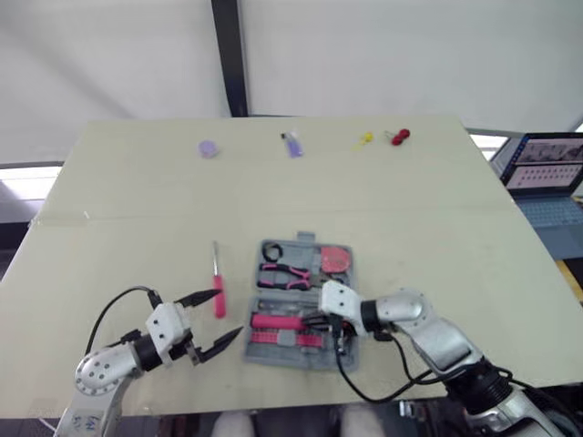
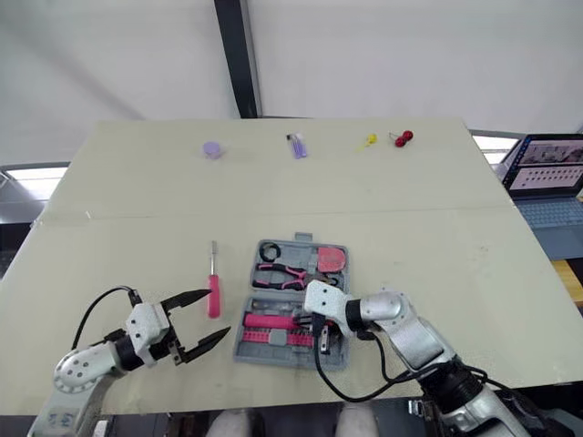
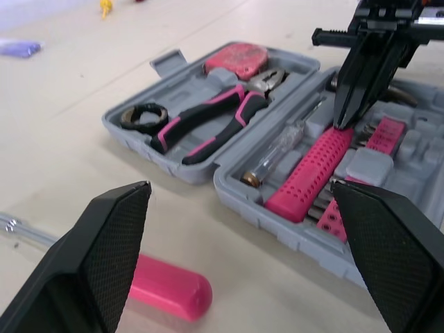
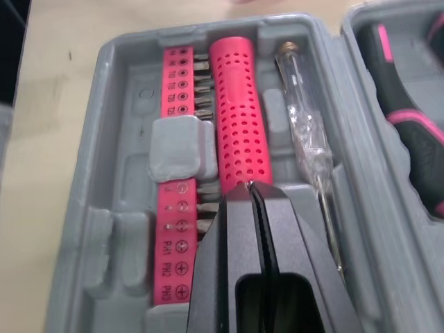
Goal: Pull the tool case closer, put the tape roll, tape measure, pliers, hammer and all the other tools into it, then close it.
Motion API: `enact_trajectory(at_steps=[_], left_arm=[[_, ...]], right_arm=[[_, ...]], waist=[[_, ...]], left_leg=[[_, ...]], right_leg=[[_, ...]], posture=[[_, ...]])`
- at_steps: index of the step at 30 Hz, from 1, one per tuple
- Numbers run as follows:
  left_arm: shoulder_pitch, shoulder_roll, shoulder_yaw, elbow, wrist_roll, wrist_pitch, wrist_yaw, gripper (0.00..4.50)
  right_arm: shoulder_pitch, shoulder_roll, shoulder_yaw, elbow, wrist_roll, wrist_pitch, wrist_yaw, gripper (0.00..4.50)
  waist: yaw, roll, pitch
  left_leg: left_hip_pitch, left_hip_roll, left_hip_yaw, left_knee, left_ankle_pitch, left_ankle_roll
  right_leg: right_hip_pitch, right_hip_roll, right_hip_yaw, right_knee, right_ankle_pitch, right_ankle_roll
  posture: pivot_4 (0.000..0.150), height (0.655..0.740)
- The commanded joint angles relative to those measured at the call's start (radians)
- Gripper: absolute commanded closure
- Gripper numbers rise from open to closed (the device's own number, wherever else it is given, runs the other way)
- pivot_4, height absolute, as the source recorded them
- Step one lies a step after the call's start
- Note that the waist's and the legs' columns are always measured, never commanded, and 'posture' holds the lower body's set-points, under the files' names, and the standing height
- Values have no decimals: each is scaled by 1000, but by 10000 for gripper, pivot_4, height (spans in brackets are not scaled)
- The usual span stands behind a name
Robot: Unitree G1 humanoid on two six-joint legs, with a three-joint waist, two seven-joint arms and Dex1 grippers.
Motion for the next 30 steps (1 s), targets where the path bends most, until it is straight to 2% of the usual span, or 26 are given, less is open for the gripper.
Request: enact_trajectory(at_steps=[1,4,6,9,10,14,18,19,23,30], left_arm=[[-31,18,-8,-89,-58,140,14,0],[-61,19,19,-119,-89,226,39,0],[-65,29,70,-95,-106,256,53,0],[-59,55,159,-36,-100,265,86,0],[-57,60,197,-15,-93,256,107,0],[-45,74,340,68,-95,238,178,0],[-49,66,438,142,-73,235,277,0],[-52,56,456,154,-68,246,316,0],[-46,29,469,155,-27,254,414,0],[-55,11,456,143,-8,254,450,0]], right_arm=[[-16,-21,-154,-97,156,110,21,44618],[5,-82,-261,-157,241,191,27,44618],[63,-152,-376,-174,289,229,26,39433],[183,-232,-517,-151,291,201,6,26864],[226,-247,-562,-135,289,184,-3,20454],[337,-237,-728,-92,291,127,-75,555],[372,-185,-852,4,275,58,-191,555],[371,-146,-899,48,264,-53,-230,555],[395,-130,-915,174,240,-154,-231,555],[374,-114,-909,205,251,-184,-266,555]], waist=[[0,2,7],[8,2,16],[13,2,17],[23,-1,19],[24,-2,19],[23,-4,21],[22,-4,21],[22,-4,21],[26,-5,22],[19,-4,23]], left_leg=[[0,0,0,0,0,0],[-1,0,0,1,0,0],[-1,0,0,1,0,0],[-1,0,0,-1,0,0],[-1,0,1,-1,0,0],[-1,0,2,1,0,0],[0,0,2,0,0,0],[0,0,3,0,0,0],[0,0,3,0,0,0],[1,0,3,0,0,0]], right_leg=[[-1,0,0,1,0,0],[-1,0,1,2,0,0],[-2,0,1,2,0,0],[-2,0,0,1,0,0],[-2,0,0,1,0,0],[-2,0,1,2,0,0],[-2,0,2,2,0,0],[-2,0,2,2,0,0],[-2,0,2,2,0,0],[-3,0,2,3,0,0]], posture=[[1500,7400],[1500,7400],[1500,7400],[1500,7400],[1500,7400],[1500,7400],[1500,7400],[1500,7400],[1500,7400],[1500,7400]])
